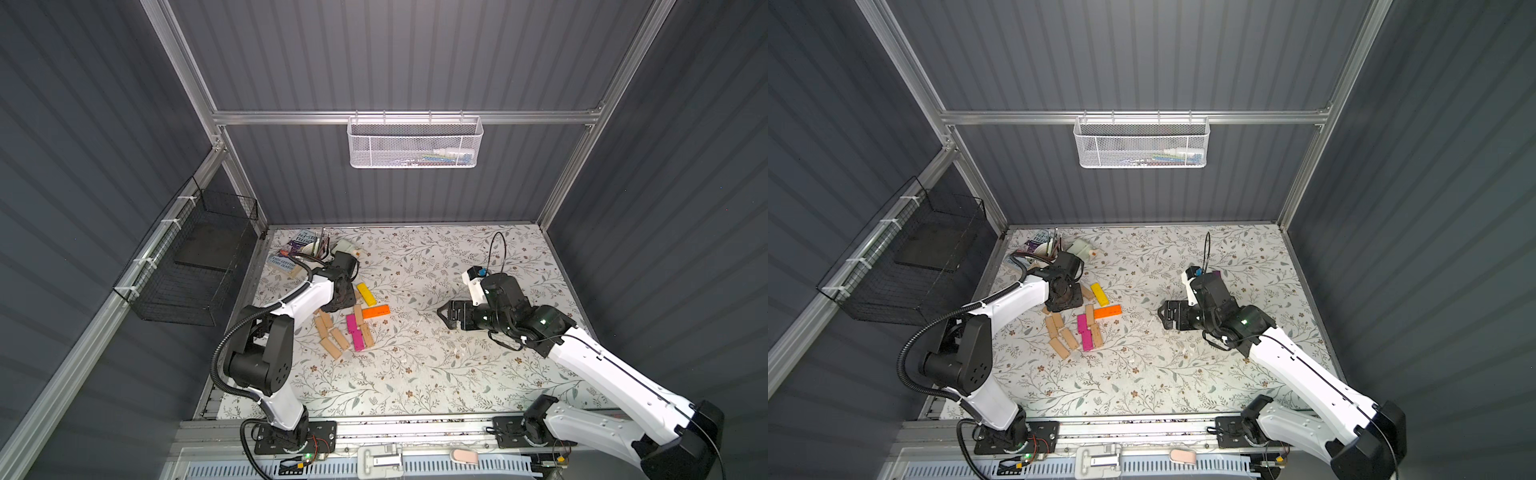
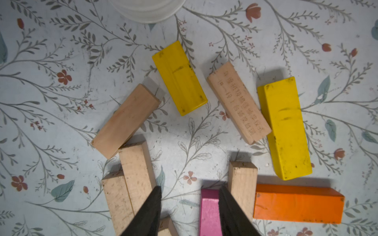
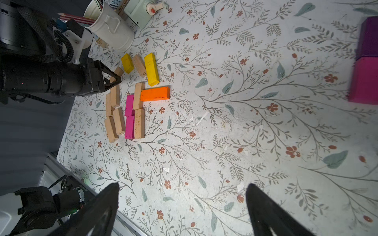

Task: Assemble the letter k with building blocks
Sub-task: Pick up the building block from the center of the board.

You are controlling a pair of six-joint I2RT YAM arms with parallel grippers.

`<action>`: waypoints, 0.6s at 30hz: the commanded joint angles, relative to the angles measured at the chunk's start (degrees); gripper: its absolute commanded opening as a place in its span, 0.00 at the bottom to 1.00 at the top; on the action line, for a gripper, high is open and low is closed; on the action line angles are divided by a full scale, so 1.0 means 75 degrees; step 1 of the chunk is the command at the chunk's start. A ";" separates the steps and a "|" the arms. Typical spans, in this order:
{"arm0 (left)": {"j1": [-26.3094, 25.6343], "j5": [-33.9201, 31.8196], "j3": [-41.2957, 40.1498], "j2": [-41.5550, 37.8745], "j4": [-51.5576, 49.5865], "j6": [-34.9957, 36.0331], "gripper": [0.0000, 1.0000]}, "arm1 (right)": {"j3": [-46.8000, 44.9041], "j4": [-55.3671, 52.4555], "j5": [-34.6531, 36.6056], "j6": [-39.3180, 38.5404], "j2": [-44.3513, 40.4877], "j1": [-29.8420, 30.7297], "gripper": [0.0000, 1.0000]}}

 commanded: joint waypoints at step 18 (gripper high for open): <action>-0.0338 0.1576 -0.1053 -0.0324 0.0000 0.0751 0.47 | 0.0162 0.0175 0.0074 0.0114 0.0273 0.0036 0.98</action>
